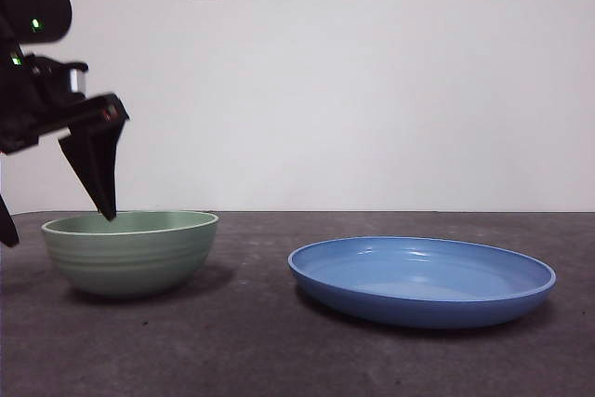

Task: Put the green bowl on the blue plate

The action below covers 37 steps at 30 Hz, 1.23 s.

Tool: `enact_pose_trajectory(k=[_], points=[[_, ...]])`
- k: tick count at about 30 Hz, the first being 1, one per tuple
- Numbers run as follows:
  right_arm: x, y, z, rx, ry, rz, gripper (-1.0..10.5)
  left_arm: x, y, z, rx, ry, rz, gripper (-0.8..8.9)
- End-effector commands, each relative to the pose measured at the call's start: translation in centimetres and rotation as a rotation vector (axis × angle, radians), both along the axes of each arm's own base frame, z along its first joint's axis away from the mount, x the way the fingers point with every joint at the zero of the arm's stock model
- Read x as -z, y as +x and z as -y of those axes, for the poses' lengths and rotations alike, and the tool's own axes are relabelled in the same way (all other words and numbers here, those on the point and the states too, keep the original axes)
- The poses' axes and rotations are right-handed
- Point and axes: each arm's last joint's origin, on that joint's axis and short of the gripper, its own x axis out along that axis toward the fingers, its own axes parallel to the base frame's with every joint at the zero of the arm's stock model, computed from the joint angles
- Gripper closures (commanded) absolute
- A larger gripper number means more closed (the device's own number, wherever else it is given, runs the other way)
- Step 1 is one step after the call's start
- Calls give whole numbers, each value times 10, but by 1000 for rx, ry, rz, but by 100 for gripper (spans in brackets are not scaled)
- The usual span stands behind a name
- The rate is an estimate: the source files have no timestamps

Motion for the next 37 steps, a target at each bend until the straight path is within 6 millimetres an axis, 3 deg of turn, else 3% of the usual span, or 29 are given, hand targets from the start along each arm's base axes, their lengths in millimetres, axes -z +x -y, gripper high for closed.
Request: enact_pose_trajectory(k=[1,7,16,19,24,28,37], points=[[-6,0,0,-6,-3,27,342,3,10,3,19,3,19,236],[-6,0,0,-6,-3,28,341,13,15,4,19,7,-4,297],[-6,0,0,-6,-3,28,342,17,16,4,21,10,-17,708],[-6,0,0,-6,-3,27,342,17,16,4,21,9,-12,793],[-6,0,0,-6,-3,27,342,15,17,5,17,25,-8,799],[-6,0,0,-6,-3,27,342,1,19,16,31,71,-1,799],[-6,0,0,-6,-3,27,342,-57,30,78,120,12,76,799]])
